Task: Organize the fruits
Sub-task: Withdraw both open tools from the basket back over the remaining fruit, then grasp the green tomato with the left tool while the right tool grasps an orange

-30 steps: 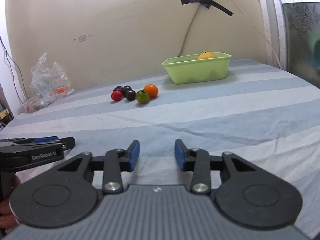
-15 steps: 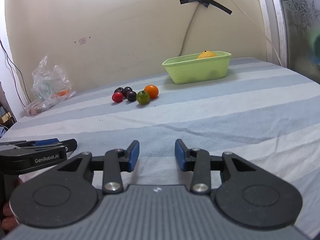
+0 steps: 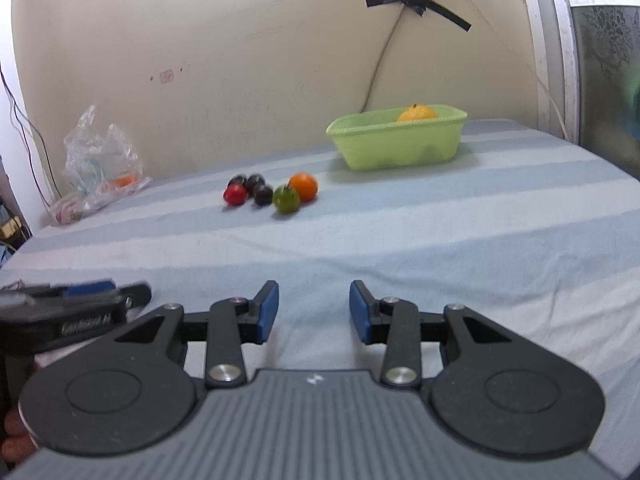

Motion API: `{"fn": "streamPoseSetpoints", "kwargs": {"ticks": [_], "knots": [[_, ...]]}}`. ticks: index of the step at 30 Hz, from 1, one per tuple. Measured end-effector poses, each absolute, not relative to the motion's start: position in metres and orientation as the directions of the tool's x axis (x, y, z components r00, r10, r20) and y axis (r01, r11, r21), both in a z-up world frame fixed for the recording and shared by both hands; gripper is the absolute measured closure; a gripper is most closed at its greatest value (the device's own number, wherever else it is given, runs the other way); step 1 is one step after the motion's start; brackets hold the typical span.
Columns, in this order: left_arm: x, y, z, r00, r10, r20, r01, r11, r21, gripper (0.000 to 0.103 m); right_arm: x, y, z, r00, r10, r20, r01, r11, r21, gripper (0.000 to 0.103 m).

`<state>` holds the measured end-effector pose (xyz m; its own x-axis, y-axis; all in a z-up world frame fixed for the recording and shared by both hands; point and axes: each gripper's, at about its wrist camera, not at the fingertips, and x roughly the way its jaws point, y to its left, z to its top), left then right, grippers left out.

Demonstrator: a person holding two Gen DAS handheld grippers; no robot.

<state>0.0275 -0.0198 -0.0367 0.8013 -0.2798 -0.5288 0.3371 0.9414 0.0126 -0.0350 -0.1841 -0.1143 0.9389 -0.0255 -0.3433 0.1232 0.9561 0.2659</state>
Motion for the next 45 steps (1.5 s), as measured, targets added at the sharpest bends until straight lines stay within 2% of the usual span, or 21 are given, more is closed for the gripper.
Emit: {"fn": "streamPoseSetpoints", "kwargs": {"ticks": [6, 15, 18, 22, 25, 26, 27, 32, 37, 45], "knots": [[0.044, -0.058, -0.024, 0.799, -0.372, -0.472, 0.471, 0.875, 0.109, 0.059, 0.002, -0.214, -0.085, 0.947, 0.034, -0.321, 0.056, 0.963, 0.265, 0.062], [0.108, -0.134, -0.026, 0.756, -0.387, -0.528, 0.526, 0.839, 0.138, 0.059, 0.091, -0.268, -0.068, 0.901, 0.195, -0.389, -0.056, 0.938, 0.341, 0.063], [0.117, -0.148, -0.033, 0.733, -0.383, -0.562, 0.539, 0.831, 0.136, 0.066, 0.112, -0.273, -0.076, 0.866, 0.269, -0.421, -0.099, 0.919, 0.383, 0.063], [0.119, -0.151, -0.033, 0.732, -0.388, -0.560, 0.541, 0.831, 0.131, 0.076, 0.126, -0.272, -0.085, 0.846, 0.301, -0.441, -0.122, 0.912, 0.391, 0.062], [0.121, -0.145, -0.034, 0.720, -0.405, -0.563, 0.538, 0.838, 0.085, 0.077, 0.135, -0.270, -0.092, 0.822, 0.330, -0.464, -0.132, 0.903, 0.409, 0.063], [0.120, -0.143, -0.034, 0.716, -0.410, -0.565, 0.540, 0.838, 0.076, 0.077, 0.136, -0.270, -0.094, 0.819, 0.340, -0.462, -0.137, 0.899, 0.417, 0.064], [0.117, -0.140, -0.034, 0.716, -0.411, -0.564, 0.541, 0.838, 0.077, 0.077, 0.137, -0.268, -0.094, 0.817, 0.348, -0.459, -0.144, 0.895, 0.422, 0.071], [0.087, -0.112, -0.033, 0.697, -0.431, -0.573, 0.570, 0.818, 0.078, 0.077, 0.123, -0.261, -0.088, 0.821, 0.338, -0.459, -0.126, 0.893, 0.432, 0.073], [0.047, -0.068, -0.031, 0.677, -0.457, -0.576, 0.587, 0.808, 0.048, 0.077, 0.071, -0.250, -0.088, 0.849, 0.303, -0.432, -0.103, 0.898, 0.428, 0.073], [-0.003, -0.035, -0.030, 0.639, -0.517, -0.569, 0.647, 0.762, 0.034, 0.077, -0.021, -0.195, -0.108, 0.884, 0.226, -0.410, -0.082, 0.937, 0.338, 0.073]]}}
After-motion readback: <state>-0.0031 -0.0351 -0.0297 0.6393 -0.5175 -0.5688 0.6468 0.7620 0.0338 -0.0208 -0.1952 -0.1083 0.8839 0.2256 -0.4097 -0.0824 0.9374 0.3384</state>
